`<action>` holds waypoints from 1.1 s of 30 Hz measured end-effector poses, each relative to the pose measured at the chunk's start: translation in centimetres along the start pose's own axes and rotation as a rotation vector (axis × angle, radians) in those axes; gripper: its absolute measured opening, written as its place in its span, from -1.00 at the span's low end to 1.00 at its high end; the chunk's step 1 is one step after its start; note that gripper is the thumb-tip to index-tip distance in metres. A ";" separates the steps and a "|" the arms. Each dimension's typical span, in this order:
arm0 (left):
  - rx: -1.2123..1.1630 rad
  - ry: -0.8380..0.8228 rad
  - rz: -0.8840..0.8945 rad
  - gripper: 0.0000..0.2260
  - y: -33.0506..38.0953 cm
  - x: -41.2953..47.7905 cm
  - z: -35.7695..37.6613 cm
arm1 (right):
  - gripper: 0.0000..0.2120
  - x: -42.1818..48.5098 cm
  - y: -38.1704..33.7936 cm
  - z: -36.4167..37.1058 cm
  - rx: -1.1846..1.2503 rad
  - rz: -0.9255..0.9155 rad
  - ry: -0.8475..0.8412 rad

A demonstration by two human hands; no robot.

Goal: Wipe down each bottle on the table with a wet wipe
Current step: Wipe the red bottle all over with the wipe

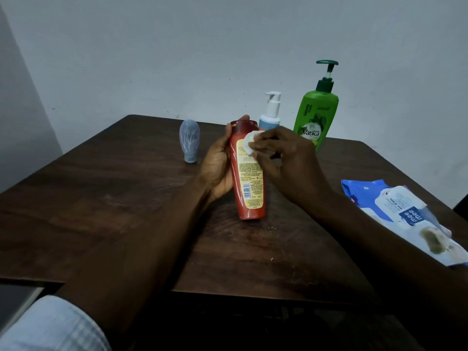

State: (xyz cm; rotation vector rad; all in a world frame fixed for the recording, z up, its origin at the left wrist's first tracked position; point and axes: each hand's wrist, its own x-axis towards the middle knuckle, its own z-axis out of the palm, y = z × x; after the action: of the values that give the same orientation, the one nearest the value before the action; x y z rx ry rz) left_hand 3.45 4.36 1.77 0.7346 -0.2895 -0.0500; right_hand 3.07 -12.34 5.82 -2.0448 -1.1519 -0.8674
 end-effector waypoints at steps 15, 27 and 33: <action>-0.024 -0.045 -0.001 -0.53 -0.2 0.3 0.0 | -0.72 -9.0 -2.5 -0.3 -0.007 -0.188 -0.311; -0.074 -0.110 -0.047 -0.56 0.4 -0.2 0.4 | -0.82 -2.5 -1.6 -0.4 -0.024 -0.103 -0.162; -0.093 -0.075 -0.017 -0.65 0.5 -0.6 0.4 | -0.83 2.9 -0.5 -0.2 -0.009 -0.087 -0.036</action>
State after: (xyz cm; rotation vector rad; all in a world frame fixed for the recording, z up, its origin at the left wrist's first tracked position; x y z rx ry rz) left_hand 2.73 4.53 2.20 0.6438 -0.3500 -0.1068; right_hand 3.72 -10.88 8.30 -2.0386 -1.2662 -0.8824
